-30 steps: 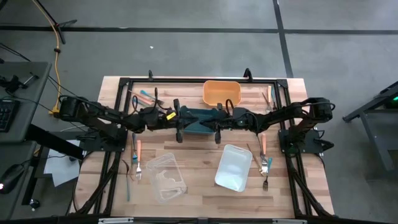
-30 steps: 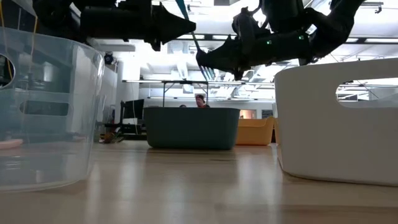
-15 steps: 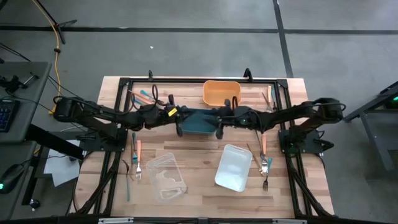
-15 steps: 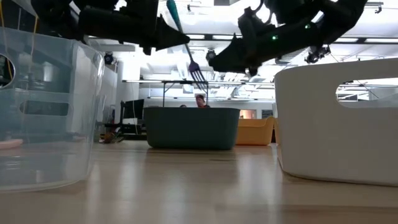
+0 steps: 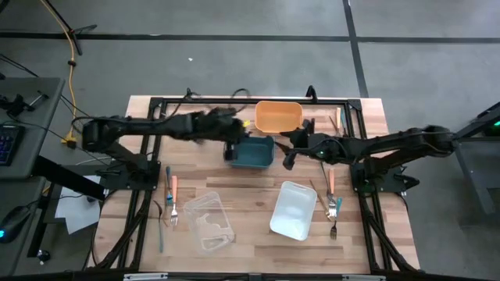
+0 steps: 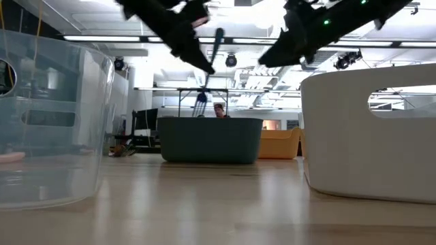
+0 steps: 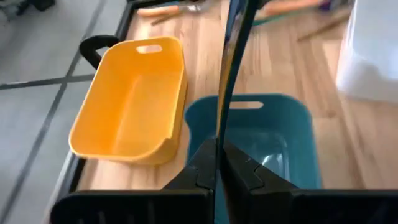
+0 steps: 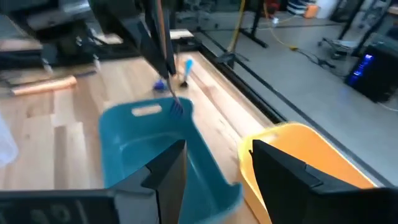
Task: Sort silverware by color (type)
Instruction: Put the blue fork into the blue bin
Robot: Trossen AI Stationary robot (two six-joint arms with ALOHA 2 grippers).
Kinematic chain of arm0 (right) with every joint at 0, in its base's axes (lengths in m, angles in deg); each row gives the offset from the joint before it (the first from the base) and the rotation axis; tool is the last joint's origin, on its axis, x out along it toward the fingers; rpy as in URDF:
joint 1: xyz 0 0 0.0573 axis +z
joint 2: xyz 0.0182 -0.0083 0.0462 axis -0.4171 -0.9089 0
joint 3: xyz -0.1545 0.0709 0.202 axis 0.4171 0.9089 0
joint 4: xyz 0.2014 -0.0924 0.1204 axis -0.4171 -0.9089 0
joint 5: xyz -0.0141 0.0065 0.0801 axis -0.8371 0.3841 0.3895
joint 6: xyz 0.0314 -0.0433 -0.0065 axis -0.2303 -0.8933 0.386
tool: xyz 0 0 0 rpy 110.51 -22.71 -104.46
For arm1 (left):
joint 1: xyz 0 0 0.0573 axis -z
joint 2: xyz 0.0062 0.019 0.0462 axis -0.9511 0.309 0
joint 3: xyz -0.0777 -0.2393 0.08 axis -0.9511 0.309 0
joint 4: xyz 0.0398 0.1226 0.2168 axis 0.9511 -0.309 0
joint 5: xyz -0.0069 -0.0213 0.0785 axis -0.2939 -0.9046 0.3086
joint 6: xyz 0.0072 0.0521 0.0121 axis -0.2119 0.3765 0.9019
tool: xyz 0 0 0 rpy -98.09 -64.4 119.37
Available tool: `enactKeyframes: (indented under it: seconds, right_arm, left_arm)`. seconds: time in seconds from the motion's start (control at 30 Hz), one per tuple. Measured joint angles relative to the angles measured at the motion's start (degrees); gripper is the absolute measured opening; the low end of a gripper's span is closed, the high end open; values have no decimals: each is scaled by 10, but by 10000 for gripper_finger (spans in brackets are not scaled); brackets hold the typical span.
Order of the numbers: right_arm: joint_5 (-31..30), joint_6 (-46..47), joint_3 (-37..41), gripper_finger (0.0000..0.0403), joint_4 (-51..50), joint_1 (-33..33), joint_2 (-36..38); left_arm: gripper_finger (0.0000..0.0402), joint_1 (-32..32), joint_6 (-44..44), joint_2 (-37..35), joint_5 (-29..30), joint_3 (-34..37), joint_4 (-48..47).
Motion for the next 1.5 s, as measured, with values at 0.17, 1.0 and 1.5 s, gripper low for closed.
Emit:
enactKeyframes:
  seconds: [0.17, 1.0, 1.5]
  right_arm:
    - [-47, 0, 0, 177, -22, 32, 25]
    - [-95, -3, 0, 177, -28, 52, 29]
    - [-94, -4, 0, 177, -32, 52, 29]
  left_arm:
    - [1, 0, 52, 92, 8, -114, -151]
    - [68, 31, 131, 196, 63, -153, -196]
    - [188, 12, -65, -16, -17, -89, -250]
